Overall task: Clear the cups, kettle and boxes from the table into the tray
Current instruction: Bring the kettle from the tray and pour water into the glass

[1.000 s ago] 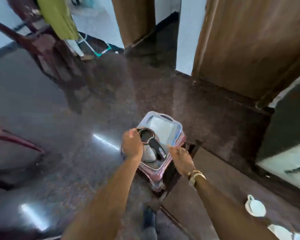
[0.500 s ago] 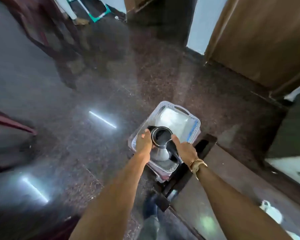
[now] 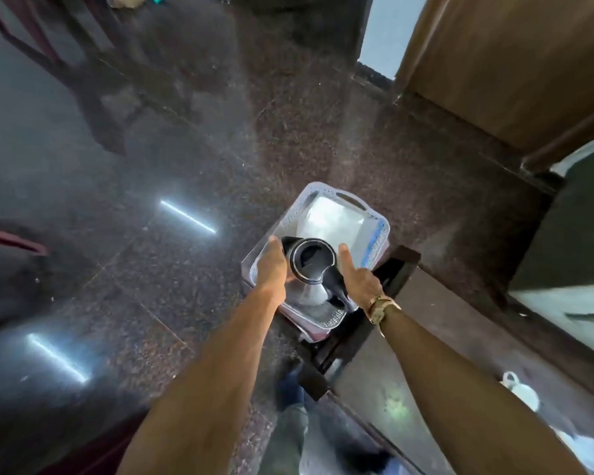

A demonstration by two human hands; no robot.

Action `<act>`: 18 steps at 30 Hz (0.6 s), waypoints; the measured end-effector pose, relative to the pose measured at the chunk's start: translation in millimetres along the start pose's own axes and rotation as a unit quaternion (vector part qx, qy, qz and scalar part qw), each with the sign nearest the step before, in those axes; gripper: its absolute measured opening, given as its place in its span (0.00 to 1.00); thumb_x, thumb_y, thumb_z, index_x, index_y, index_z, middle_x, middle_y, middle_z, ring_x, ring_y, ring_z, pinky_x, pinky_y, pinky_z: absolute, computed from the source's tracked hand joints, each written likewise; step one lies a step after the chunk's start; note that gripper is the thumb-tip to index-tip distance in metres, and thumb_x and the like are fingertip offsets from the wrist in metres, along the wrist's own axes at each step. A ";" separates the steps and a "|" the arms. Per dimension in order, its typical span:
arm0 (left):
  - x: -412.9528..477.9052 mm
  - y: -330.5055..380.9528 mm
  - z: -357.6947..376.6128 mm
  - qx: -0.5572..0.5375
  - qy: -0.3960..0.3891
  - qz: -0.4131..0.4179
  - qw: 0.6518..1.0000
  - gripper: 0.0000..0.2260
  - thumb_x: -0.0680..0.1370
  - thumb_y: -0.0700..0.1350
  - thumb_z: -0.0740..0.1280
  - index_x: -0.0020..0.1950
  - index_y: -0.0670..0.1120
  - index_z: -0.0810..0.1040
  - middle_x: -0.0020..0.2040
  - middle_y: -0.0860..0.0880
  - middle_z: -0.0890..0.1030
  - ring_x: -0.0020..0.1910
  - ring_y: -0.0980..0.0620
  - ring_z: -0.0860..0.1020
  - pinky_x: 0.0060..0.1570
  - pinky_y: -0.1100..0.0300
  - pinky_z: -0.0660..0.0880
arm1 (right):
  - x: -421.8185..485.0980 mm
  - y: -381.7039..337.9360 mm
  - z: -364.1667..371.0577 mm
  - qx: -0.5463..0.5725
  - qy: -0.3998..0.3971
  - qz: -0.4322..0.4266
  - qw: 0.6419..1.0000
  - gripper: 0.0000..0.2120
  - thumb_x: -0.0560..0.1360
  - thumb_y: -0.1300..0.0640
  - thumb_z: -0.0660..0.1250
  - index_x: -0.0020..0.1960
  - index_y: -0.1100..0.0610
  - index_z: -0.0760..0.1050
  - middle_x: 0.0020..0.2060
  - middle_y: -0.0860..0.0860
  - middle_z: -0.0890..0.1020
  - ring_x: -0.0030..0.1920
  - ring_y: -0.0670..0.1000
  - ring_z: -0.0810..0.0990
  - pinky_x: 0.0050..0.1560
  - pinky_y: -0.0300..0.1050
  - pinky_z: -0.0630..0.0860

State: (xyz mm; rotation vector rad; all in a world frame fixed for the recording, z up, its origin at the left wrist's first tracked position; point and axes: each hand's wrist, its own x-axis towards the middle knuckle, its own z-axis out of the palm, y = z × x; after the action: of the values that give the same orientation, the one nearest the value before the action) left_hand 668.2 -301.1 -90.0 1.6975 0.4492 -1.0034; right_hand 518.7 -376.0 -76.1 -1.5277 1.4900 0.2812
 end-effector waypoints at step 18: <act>20.6 -5.2 -0.6 0.095 -0.072 -0.019 0.993 0.36 0.79 0.68 0.52 0.70 0.40 0.73 0.65 0.37 0.78 0.62 0.37 0.78 0.56 0.46 0.79 | 1.9 -23.6 23.8 0.030 0.031 0.038 0.998 0.50 0.52 0.17 0.62 0.52 0.59 0.75 0.50 0.56 0.81 0.49 0.59 0.79 0.57 0.56 0.76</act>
State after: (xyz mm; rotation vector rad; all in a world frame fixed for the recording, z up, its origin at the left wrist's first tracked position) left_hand 676.5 -302.3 -109.5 1.7749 0.3008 -1.2188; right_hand 550.1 -364.4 -79.3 -1.4461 1.5936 0.2342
